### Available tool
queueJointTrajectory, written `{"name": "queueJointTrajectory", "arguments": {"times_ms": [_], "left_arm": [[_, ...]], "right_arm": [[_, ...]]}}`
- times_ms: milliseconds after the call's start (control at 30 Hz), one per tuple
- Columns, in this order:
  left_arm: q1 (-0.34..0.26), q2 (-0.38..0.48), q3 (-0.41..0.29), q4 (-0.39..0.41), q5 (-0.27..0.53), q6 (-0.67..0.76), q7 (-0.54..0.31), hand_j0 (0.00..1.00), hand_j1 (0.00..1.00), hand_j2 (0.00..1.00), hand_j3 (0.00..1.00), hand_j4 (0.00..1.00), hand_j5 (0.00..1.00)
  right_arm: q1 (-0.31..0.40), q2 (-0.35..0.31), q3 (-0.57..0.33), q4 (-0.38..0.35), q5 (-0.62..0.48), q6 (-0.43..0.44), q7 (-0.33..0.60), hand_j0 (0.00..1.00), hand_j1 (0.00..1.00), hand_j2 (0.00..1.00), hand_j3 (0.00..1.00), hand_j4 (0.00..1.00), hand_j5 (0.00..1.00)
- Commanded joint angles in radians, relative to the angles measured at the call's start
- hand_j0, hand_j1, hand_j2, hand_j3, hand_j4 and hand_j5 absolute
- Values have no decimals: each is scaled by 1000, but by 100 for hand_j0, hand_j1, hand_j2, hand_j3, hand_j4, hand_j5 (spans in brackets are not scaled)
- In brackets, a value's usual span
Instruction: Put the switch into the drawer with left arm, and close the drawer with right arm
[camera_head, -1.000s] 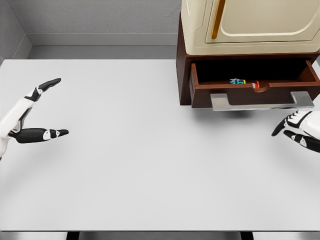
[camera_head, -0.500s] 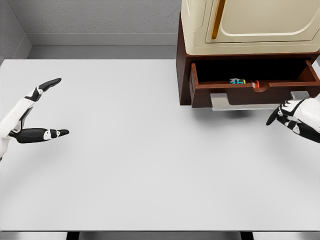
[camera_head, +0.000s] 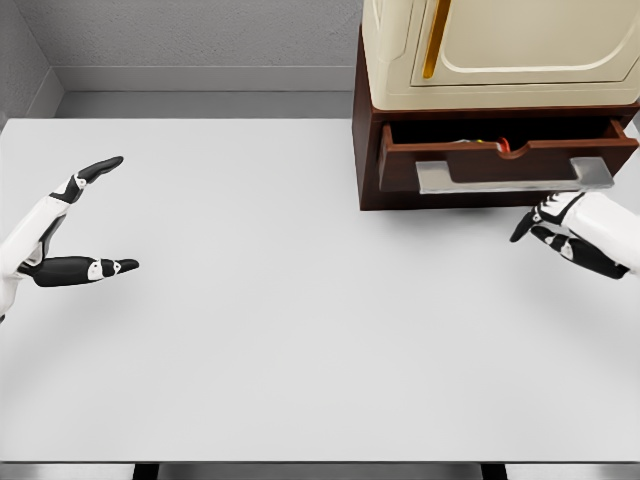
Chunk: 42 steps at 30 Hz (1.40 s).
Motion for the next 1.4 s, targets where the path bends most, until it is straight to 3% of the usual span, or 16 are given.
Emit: {"name": "queueJointTrajectory", "arguments": {"times_ms": [0,167,633,967,1067,1367], "left_arm": [[0,1,-1,-1,8,2,0,100,100,100,100,100,100],[0,1,-1,1,8,2,0,100,100,100,100,100,100],[-2,1,-1,-1,8,2,0,100,100,100,100,100,100],[0,-1,-2,-4,7,2,0,100,100,100,100,100,100],[0,-1,-2,-4,8,2,0,100,100,100,100,100,100],[0,-13,-2,-12,8,2,0,100,100,100,100,100,100]], "right_arm": [[0,8,13,6,-5,0,-1,43,43,43,43,43,43],[-11,24,15,12,-5,0,-1,44,44,44,44,44,44],[-186,82,153,107,-6,0,-1,44,44,44,44,44,44],[-233,109,165,135,-6,0,-1,44,44,44,44,44,44],[-282,122,217,172,-6,0,-1,44,44,44,44,44,44],[-276,103,219,161,-8,0,-2,44,44,44,44,44,44]]}}
